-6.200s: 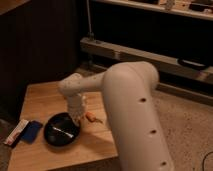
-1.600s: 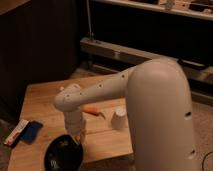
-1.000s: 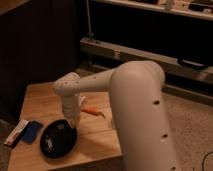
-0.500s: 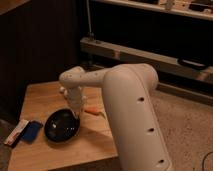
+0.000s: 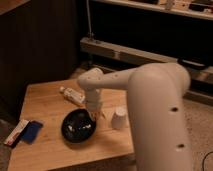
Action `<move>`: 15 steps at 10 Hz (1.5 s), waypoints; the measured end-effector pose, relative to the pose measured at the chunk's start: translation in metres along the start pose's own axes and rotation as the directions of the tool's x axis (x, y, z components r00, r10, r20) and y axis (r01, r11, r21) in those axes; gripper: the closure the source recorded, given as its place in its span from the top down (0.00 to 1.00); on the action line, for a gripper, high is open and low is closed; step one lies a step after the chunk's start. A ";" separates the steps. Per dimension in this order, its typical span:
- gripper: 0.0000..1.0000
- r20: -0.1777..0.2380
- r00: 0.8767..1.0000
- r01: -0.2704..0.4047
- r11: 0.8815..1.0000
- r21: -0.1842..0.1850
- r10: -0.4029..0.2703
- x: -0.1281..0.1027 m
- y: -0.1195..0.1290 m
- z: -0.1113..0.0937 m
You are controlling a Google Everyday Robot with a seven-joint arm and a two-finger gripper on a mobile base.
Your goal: Drag the ceramic bowl in a circle
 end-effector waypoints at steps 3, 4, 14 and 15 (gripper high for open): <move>0.00 -0.021 0.997 -0.077 0.997 0.021 0.078 0.047 -0.038 -0.002; 0.00 -0.034 0.998 -0.047 0.999 0.011 0.048 0.061 -0.038 0.001; 0.00 -0.054 0.886 0.457 0.887 -0.071 -0.461 0.053 0.151 0.001; 0.00 -0.039 0.875 0.479 0.874 -0.084 -0.483 0.040 0.170 -0.001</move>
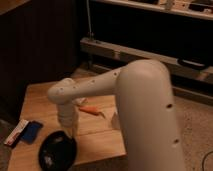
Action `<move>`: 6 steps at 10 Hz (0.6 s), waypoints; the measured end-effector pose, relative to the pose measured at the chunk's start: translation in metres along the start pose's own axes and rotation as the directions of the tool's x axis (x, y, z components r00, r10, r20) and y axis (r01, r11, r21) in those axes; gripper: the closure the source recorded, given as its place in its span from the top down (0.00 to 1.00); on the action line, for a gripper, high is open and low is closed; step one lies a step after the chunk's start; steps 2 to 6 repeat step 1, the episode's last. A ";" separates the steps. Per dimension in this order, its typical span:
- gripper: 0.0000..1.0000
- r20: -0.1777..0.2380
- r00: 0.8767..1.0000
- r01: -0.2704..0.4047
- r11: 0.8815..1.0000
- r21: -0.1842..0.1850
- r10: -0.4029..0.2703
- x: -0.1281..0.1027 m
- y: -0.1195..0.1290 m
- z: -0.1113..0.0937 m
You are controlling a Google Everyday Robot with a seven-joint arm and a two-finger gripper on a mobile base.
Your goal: Drag the ceramic bowl in a circle
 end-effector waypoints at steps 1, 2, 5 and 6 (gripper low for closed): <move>0.00 0.011 1.000 0.004 1.000 -0.007 -0.004 -0.016 0.001 0.000; 0.00 0.011 1.000 0.004 1.000 -0.007 -0.004 -0.016 0.001 0.000; 0.00 0.011 1.000 0.004 1.000 -0.007 -0.004 -0.016 0.001 0.000; 0.00 0.011 1.000 0.004 1.000 -0.007 -0.004 -0.016 0.001 0.000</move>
